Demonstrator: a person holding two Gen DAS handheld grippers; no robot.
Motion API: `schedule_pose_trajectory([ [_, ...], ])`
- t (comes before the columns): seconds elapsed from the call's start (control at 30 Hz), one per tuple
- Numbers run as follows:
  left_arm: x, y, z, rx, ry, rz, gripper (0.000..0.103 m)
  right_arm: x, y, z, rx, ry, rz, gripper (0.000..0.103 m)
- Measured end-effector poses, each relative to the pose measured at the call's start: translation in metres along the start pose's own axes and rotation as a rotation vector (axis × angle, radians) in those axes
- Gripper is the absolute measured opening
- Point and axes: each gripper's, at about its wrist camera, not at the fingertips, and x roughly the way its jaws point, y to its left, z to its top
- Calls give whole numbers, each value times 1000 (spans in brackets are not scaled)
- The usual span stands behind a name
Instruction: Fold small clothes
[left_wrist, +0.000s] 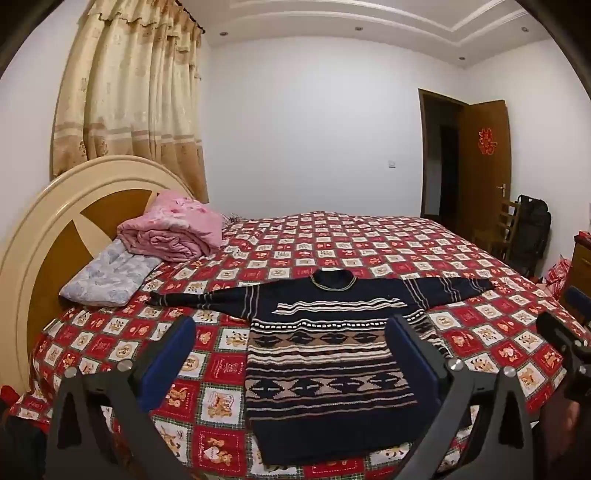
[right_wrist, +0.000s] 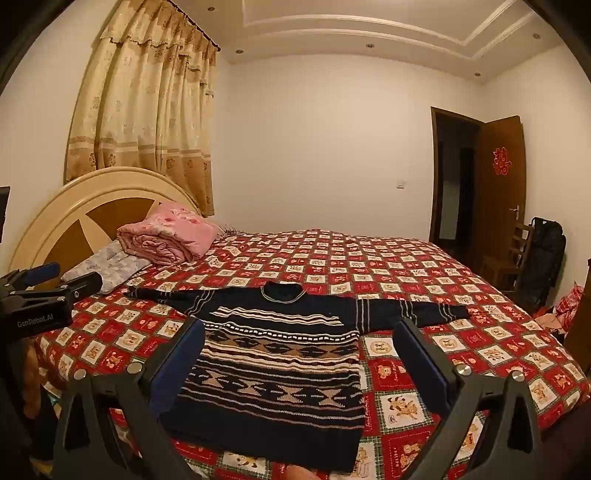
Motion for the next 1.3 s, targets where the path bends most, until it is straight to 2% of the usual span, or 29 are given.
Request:
schedule_pose_trajectory([
  [0.17, -7, -4, 0, 22, -9, 3, 103, 4, -12, 0, 4, 1, 7, 102],
  [0.2, 0, 0, 0, -8, 26, -9, 103, 2, -6, -2, -3, -5, -6, 102],
  [0.37, 3, -2, 0, -7, 31, -8, 103, 5, -2, 0, -11, -2, -10, 102],
  [1.3, 8, 4, -4, -21, 23, -7, 103, 5, 2, -5, -7, 9, -9, 102],
])
